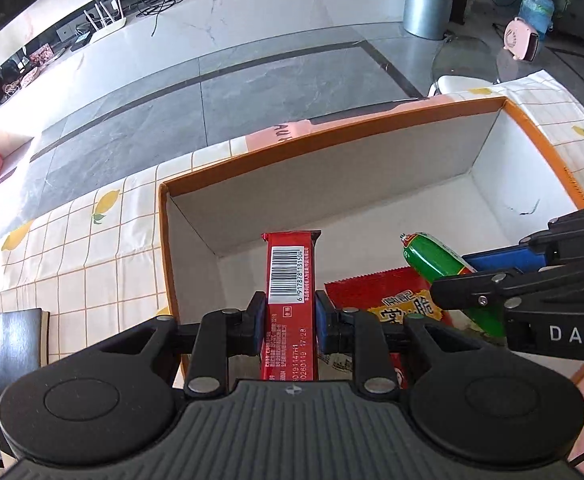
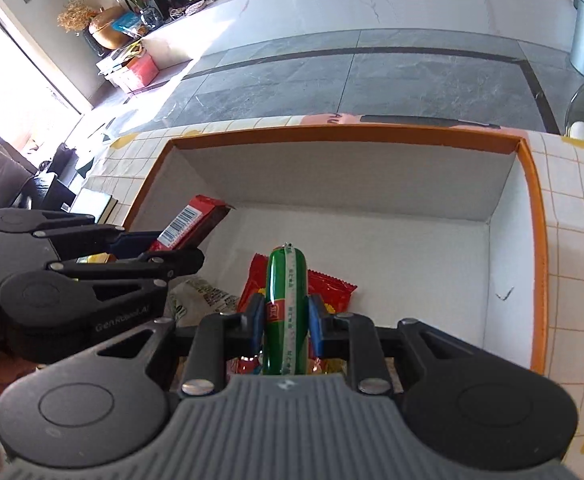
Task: Organize snacks
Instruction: 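Lower the red wafer bar and green sausage into the orange box, open both tools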
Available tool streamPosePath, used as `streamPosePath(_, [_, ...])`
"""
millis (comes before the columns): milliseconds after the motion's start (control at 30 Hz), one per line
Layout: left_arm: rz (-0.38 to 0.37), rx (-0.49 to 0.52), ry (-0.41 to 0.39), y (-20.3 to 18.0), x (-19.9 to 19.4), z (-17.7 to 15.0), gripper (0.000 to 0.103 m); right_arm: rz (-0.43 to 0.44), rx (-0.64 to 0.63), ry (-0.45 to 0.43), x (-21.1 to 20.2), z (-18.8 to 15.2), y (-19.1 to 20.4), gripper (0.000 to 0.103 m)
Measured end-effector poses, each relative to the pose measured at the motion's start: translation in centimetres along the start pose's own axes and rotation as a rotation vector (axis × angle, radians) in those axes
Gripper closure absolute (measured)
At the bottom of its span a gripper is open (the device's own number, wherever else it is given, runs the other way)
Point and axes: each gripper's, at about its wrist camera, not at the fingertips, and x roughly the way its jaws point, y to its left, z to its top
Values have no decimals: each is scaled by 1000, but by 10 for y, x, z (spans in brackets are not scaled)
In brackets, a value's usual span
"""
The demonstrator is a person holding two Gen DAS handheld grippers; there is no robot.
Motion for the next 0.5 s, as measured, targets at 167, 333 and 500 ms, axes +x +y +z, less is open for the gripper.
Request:
streamPosePath(167, [27,70,26,-6,22,5,76,-17,42,31,29,16,-12,83])
streamPosePath(333, [54,129,38,-12,36,7,76,-29,60,57,49,28,-22,83])
streamPosePath(500, [86,206,51,-21,47,8,76,-10,96,79,66,34,-28,83])
